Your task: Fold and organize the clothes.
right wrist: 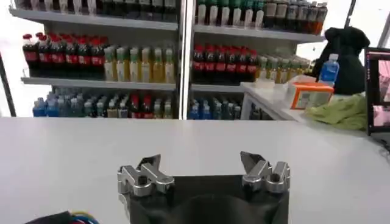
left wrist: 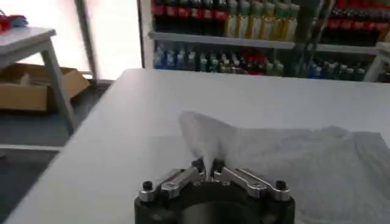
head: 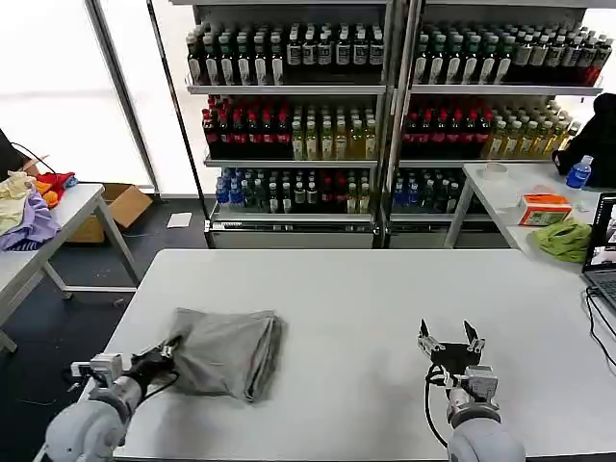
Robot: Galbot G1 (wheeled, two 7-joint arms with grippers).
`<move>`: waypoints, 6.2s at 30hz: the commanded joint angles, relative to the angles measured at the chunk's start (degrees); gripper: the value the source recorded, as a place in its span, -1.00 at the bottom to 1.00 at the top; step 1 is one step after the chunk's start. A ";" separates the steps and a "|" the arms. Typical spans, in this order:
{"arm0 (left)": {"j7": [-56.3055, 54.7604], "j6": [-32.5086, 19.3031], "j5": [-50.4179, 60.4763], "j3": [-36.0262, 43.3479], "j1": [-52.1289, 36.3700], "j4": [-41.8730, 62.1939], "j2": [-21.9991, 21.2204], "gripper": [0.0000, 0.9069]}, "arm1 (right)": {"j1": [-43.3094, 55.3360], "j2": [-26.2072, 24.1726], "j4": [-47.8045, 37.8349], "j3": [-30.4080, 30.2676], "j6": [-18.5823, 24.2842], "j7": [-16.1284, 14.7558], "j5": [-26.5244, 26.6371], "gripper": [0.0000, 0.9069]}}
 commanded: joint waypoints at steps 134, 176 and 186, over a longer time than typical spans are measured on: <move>-12.16 2.66 6.13 13.68 -4.98 -12.78 -3.90 1.00 | 15.02 -14.47 -9.56 -10.07 -10.13 4.99 27.54 -1.00; -11.58 2.63 6.71 14.44 -3.90 -11.97 -5.56 1.00 | 7.09 -11.70 -0.38 -11.76 -10.45 8.68 20.89 1.00; -11.30 2.61 6.70 14.18 -2.97 -12.25 -5.79 1.00 | 7.10 -10.35 -3.51 -11.83 -10.39 8.83 20.30 1.00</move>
